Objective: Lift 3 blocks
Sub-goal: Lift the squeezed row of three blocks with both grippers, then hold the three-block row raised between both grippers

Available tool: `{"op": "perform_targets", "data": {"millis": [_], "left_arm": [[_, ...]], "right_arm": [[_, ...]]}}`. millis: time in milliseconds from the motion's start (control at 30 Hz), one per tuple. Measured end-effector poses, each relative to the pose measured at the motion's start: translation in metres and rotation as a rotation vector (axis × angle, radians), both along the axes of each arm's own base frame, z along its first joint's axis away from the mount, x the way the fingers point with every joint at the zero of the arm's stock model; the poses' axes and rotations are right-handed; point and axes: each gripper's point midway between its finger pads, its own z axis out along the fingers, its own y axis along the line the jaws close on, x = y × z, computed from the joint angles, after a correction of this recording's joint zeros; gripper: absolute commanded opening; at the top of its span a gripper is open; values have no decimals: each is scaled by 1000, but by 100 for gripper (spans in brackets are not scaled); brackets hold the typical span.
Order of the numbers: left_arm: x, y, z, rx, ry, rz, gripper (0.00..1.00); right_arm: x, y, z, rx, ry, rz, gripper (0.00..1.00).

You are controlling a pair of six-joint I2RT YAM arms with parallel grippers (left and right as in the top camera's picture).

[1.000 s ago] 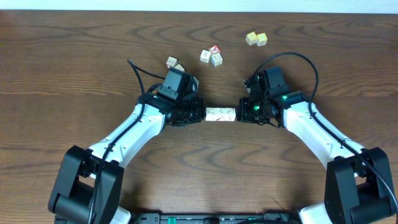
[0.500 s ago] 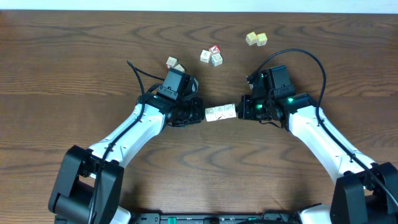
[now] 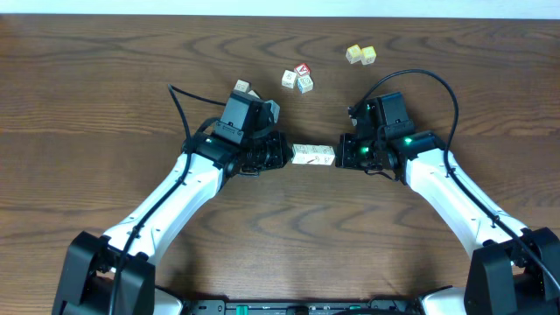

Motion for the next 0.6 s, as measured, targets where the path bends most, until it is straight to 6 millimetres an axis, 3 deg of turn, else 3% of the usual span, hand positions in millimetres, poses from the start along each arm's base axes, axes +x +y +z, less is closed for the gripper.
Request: {"op": "perform_targets", "data": {"millis": [300,600], "left_arm": [[0,0,1,-6,4,5,7],[-1,2,0,-3,20,17,7]], "right_arm": [[0,-1,4,0,-10,-6,1],[1,-2,26,10,-75,-13,1]]}}
